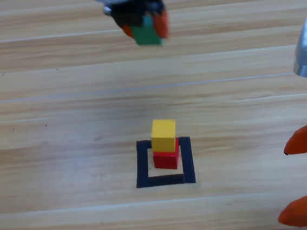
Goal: Stack the blocks in the rectangular block: red at the bottom, yellow in the middle, green on top
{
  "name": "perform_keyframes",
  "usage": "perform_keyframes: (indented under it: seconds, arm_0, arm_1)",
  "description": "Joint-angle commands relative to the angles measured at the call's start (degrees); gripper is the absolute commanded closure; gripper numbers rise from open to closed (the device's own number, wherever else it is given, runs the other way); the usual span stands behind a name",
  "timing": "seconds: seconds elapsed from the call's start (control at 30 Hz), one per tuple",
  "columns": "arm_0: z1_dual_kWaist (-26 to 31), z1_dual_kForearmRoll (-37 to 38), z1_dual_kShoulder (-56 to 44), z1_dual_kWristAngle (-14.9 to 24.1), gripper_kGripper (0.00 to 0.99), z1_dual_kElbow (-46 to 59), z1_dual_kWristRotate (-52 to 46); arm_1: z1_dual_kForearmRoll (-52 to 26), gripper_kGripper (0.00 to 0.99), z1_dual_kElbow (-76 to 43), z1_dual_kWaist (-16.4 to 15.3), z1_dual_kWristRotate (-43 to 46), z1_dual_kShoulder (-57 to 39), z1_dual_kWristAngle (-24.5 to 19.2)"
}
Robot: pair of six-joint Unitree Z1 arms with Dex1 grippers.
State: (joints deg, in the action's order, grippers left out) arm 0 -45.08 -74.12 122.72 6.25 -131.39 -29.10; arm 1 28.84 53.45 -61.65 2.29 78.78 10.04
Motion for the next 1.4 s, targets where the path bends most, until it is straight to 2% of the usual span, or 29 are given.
perform_keyframes:
  seconds: [0.03,0.4,0.5,1.4]
  arm_0:
    - [-7.1,-0.3,0.9,-1.2,0.956,3.2,-0.4]
    - [-9.3,-2.0,3.2,5.3,0.953,9.6,-22.4]
    - [-10.2,-2.6,4.0,5.4,0.952,9.8,-25.3]
    - [-10.4,-2.6,9.0,2.6,0.952,9.3,-22.8]
  arm_1:
    - [0.9,0.004,0.1,-1.4,0.0,1.7,0.0]
    - [0.9,0.004,0.2,-1.4,0.1,1.7,0.1]
    - [0.9,0.004,0.2,-1.4,0.1,1.7,0.1]
    - [0.9,0.004,0.2,-1.4,0.4,2.1,0.3]
